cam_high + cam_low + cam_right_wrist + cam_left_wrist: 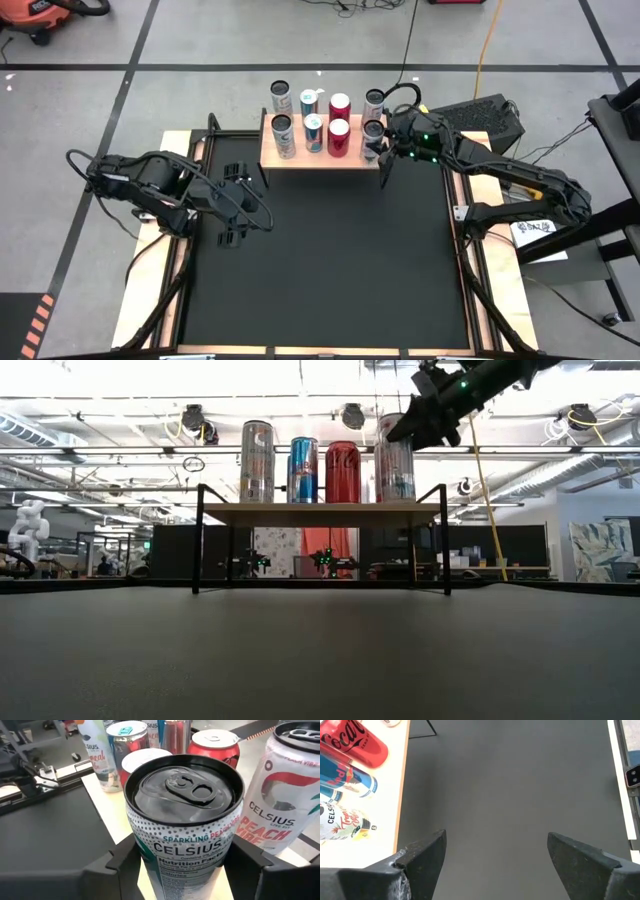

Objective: Place canned beverage on shelf
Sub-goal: Put the white-pink soda can on the shelf

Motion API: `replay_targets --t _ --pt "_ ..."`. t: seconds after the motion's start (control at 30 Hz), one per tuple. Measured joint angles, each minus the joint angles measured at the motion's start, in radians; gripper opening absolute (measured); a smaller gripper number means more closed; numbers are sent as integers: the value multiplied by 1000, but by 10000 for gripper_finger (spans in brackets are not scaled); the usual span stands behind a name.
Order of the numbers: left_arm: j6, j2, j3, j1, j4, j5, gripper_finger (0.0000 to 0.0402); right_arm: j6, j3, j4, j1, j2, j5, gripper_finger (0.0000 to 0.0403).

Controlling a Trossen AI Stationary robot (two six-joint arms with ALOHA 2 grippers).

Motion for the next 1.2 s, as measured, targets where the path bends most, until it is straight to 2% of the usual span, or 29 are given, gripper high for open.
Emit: replay_targets --t 0.1,0.47,1.2 --pt "0 0 0 0 0 0 344 -15 0 2 -25 9 -46 202" --pt "7 0 0 0 0 0 344 -21 3 10 -75 33 -101 210" --pt "5 0 0 0 0 0 344 -66 0 -6 -73 22 -106 336"
